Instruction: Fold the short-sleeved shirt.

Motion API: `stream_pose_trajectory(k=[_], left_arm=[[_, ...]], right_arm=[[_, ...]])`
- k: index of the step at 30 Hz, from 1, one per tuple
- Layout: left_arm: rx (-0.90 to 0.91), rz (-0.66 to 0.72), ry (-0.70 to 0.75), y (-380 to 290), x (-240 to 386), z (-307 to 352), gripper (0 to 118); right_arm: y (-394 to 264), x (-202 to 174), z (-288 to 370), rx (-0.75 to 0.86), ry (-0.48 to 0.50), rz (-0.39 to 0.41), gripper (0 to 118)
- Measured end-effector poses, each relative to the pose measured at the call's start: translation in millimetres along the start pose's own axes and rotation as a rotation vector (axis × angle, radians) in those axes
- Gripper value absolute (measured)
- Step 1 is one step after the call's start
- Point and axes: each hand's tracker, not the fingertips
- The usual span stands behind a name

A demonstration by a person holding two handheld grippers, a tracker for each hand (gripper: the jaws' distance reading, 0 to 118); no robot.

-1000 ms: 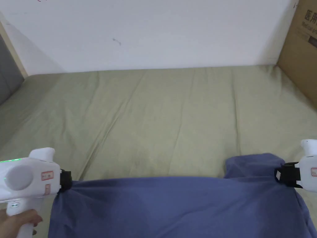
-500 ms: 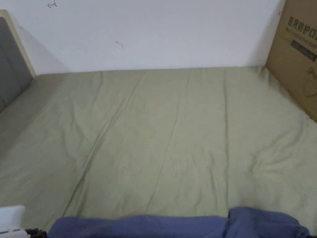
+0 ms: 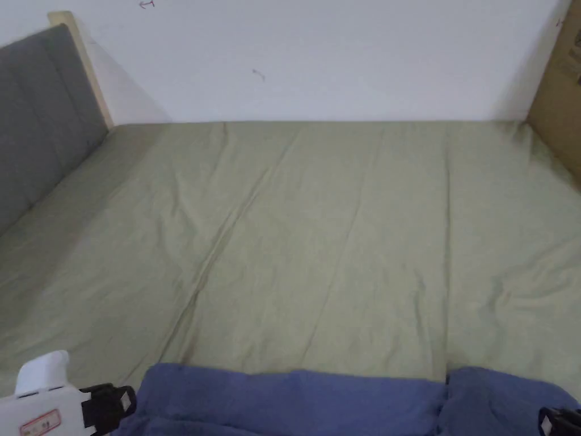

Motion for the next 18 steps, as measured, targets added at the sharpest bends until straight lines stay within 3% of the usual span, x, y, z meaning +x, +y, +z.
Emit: stream_pose_trajectory(k=[2, 5, 6, 7, 9, 10, 14, 16, 17, 18], left_arm=[[-0.004, 0.045, 0.012, -3.8, -21.7, -7.6, 2], [0.022, 0.164, -0.019, -9.5, -43.1, -9.8, 2], [0.012, 0.222, -0.058, -14.6, -47.2, -10.4, 15], [-0.013, 0.264, -0.082, -15.5, -56.2, -15.0, 37], [-0.049, 0.323, -0.107, -22.4, -68.5, -26.8, 109], [-0.054, 0.343, -0.119, -23.8, -62.8, -28.2, 118], [-0.050, 0.462, -0.187, -25.9, -85.2, -55.1, 116], [-0.090, 0.533, -0.251, -32.3, -92.3, -75.4, 109], [-0.098, 0.573, -0.245, -35.0, -87.4, -83.0, 94], [-0.088, 0.606, -0.242, -43.1, -66.3, -74.3, 55]], right_arm=[[1.1, -17.3, -10.8, -0.017, 0.073, -0.001, 6], [-2.2, -43.5, -22.9, -0.025, 0.110, 0.024, 6], [-1.6, -52.9, -27.3, -0.037, 0.128, 0.047, 6], [-1.3, -60.6, -31.2, -0.039, 0.131, 0.051, 6], [-2.4, -73.7, -37.8, -0.051, 0.150, 0.079, 6], [-2.3, -79.4, -41.2, -0.057, 0.153, 0.087, 6], [-5.4, -89.9, -54.2, -0.082, 0.181, 0.111, 6], [-7.8, -93.6, -57.4, -0.094, 0.204, 0.124, 6], [-8.6, -94.9, -57.7, -0.096, 0.204, 0.128, 6], [-9.4, -95.4, -57.6, -0.099, 0.204, 0.135, 6]])
